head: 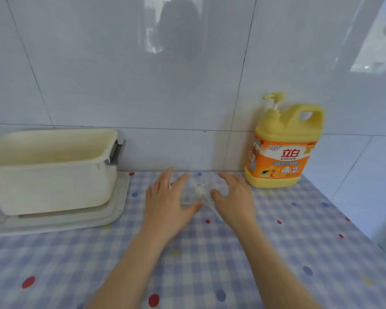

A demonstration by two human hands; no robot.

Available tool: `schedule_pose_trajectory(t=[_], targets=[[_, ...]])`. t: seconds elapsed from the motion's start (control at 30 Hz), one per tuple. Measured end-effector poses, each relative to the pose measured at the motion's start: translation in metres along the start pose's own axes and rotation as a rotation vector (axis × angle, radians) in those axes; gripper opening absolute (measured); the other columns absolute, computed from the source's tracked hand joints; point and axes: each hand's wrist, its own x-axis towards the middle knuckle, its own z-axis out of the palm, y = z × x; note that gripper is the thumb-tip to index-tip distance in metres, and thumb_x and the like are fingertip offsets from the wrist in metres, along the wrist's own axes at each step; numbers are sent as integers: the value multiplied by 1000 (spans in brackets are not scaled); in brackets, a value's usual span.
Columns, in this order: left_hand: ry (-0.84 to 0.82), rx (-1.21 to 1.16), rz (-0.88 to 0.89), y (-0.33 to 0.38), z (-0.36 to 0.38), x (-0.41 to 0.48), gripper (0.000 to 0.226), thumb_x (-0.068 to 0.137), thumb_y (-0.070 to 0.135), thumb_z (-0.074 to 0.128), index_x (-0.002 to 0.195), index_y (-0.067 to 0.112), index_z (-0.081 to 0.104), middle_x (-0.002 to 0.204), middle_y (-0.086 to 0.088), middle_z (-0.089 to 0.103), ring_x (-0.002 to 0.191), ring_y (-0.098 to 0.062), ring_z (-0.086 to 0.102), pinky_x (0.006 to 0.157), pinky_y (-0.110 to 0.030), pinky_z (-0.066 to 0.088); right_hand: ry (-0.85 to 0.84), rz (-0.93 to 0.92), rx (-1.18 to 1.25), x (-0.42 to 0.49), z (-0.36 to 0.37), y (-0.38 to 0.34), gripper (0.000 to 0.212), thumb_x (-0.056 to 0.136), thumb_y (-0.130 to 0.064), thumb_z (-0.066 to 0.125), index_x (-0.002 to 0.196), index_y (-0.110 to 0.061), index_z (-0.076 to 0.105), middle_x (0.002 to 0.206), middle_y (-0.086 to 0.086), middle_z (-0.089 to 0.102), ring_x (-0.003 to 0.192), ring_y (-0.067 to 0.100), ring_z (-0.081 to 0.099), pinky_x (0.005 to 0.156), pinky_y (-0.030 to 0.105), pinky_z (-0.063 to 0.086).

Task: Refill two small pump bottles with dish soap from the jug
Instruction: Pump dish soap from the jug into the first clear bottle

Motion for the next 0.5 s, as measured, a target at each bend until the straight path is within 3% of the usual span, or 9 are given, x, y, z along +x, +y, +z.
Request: schedule_pose_trajectory(t=[0.23, 0.5], targets=[[-79, -42, -23, -10, 3, -1, 75, 77, 56, 67, 143, 34, 38, 162, 8, 8, 146, -14, 13, 112, -32, 29, -174, 10, -79, -5, 12, 1, 69, 75, -35, 68, 140, -32, 45, 150, -1, 36, 134, 22, 36, 107, 40, 37], [-14, -58, -48, -19, 2, 2, 65, 80, 40, 67, 140, 31, 44, 158, 12, 18, 143, -9, 21, 102, -27, 37, -86, 1, -103, -7, 21, 0, 67, 75, -30, 68, 138, -30, 46, 139, -4, 47, 121, 22, 44, 99, 30, 39]])
